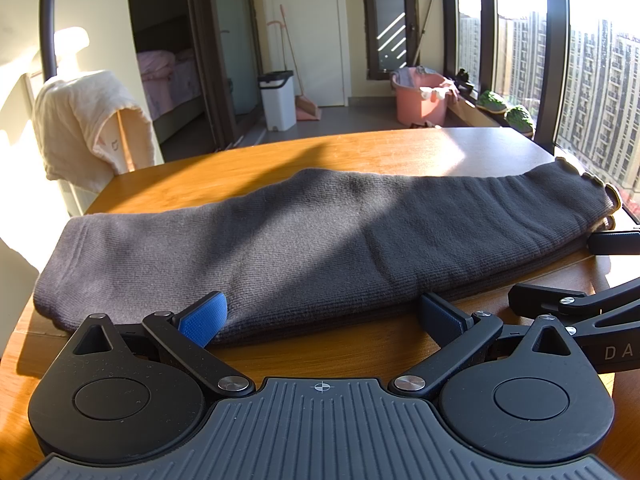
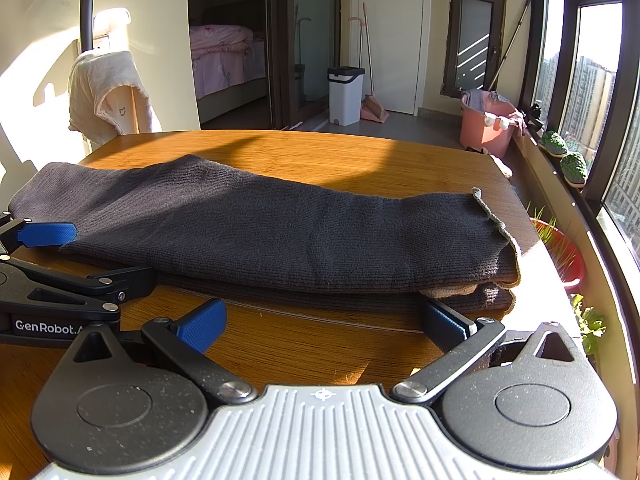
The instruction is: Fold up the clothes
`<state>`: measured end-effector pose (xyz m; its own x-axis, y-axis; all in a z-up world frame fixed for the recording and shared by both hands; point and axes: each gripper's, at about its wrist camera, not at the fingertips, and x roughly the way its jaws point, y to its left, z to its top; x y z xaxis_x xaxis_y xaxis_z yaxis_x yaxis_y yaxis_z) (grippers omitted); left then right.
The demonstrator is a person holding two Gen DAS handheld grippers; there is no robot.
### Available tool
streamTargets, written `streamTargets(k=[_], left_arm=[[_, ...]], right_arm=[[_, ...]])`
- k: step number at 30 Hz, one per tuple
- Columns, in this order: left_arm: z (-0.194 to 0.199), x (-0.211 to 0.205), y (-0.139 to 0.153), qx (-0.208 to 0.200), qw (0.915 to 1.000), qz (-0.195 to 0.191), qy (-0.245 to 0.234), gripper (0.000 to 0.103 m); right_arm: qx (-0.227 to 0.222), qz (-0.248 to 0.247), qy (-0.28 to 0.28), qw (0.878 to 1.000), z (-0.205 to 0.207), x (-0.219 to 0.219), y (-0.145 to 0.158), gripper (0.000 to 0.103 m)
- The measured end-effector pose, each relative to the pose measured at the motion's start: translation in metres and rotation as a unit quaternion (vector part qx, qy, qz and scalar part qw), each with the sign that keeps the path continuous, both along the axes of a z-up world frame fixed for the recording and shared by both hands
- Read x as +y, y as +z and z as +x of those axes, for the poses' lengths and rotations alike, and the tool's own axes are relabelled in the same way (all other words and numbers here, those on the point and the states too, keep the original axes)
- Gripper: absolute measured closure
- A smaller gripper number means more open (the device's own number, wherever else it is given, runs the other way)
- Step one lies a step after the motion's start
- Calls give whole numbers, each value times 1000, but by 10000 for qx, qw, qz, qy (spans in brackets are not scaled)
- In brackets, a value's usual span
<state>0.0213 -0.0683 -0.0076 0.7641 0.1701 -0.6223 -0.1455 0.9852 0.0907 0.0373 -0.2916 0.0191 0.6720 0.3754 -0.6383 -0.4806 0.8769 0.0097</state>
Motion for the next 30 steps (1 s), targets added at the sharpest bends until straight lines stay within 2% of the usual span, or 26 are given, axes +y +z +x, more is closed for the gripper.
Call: streamTargets(k=[23,30], left_arm=[[7,4,-1,8,9998,-66,-168,0],[10,2,-1,2,9999,-110,-35,0]], right_arm=[[12,16,-16,10000,3,2,0,0],[404,1,29,9992,-13,0,7,0]])
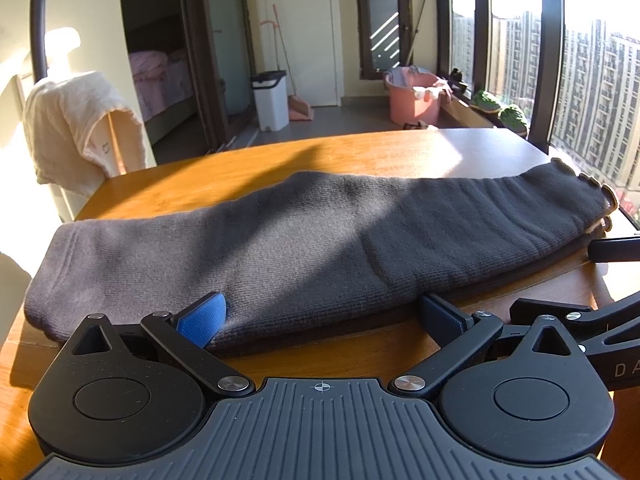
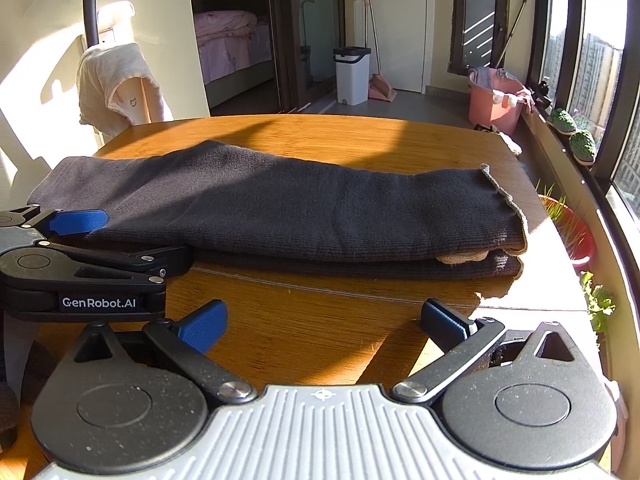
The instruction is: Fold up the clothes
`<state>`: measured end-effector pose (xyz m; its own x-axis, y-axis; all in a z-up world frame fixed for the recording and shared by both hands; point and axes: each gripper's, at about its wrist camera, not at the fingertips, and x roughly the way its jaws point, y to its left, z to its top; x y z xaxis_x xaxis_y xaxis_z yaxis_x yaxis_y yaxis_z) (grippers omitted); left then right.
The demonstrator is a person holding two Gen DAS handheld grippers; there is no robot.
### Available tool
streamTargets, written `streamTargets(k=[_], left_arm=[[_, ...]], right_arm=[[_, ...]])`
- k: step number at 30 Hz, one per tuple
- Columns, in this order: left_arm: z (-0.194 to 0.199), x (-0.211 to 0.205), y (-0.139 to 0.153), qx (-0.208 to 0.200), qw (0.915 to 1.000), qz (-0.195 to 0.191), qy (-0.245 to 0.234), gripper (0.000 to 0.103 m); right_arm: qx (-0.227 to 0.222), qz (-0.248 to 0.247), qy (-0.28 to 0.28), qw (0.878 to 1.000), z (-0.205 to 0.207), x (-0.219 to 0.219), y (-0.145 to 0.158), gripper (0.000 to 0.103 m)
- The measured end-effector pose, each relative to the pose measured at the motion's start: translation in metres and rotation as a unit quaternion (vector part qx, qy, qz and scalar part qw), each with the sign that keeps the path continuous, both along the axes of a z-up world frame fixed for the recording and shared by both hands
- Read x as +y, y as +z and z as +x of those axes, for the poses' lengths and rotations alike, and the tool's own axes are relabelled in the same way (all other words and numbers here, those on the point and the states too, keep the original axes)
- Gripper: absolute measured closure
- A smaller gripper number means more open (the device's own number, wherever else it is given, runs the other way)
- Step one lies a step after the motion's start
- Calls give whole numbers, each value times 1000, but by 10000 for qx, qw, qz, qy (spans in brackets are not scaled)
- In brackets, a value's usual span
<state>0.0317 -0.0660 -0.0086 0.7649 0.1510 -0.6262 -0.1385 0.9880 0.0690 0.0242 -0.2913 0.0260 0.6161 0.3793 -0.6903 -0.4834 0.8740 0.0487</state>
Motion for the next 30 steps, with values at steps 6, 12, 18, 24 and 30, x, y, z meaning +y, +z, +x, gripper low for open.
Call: streamTargets(k=[6,12,18,24,30], left_arm=[[-12,8,5,79,9994,-279,-184,0],[-15,10,9,278,9985,-448,-176,0],[-18,4,50,-62,9918,-1071,-699,0],[31,4,38,49,9970,-562,-527,0],[19,6,8,295,9961,-718,-427,0]], right_arm=[[113,-127,137,9998,-8,3,1,0],[-730,705,-1,9948,1,-31,26,0],[-933,1201,-256,9880,41,-43,42,46],[125,1695,-524,9841,71,-52,6,59],[70,1582,-297,9869,28,-68,3,59]])
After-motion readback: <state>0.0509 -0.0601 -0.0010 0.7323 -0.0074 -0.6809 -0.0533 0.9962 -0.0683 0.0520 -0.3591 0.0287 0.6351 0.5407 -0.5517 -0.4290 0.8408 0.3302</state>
